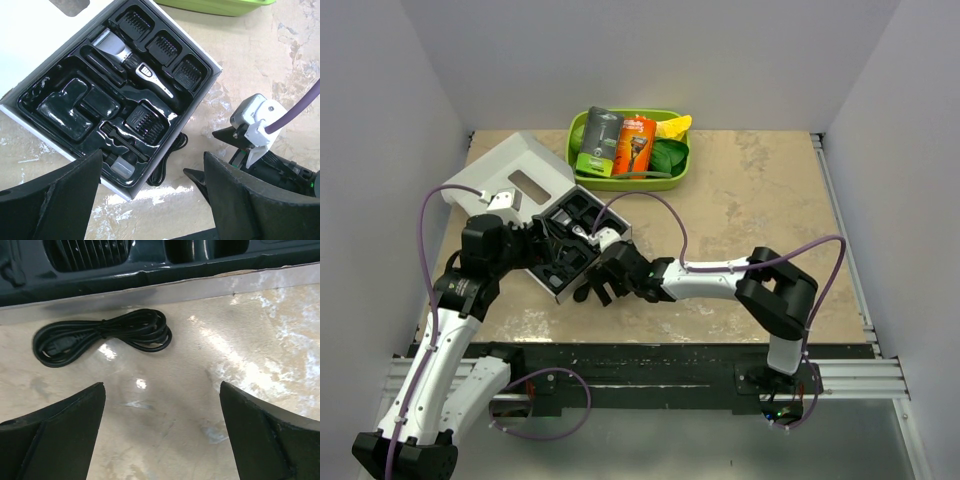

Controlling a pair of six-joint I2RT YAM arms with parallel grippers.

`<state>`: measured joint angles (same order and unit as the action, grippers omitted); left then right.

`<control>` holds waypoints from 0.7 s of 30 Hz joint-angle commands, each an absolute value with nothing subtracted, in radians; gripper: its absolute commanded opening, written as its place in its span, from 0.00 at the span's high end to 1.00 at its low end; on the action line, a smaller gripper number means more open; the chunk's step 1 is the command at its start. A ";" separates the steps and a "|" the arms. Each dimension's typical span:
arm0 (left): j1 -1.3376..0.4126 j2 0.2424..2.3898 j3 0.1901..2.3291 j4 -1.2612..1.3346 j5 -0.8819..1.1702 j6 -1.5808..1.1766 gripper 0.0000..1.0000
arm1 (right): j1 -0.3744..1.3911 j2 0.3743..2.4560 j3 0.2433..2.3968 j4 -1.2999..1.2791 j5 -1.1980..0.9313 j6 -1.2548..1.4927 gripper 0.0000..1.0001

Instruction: Sort the hair-cutting tools

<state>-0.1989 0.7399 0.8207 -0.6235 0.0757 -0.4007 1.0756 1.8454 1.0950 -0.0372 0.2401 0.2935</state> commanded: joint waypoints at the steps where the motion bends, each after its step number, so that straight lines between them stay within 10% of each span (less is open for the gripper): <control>1: -0.202 0.726 0.850 -0.617 0.097 -0.399 0.14 | 1.104 1.839 1.164 -0.040 0.230 0.435 0.02; 21: -0.204 0.684 0.847 -0.629 0.123 -0.411 0.14 | 1.172 1.996 1.290 -0.138 0.495 0.770 0.02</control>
<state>-0.1989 0.7002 0.8211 -0.6323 0.0994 -0.4049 1.1721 1.9919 1.2697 -0.1104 0.3931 0.6857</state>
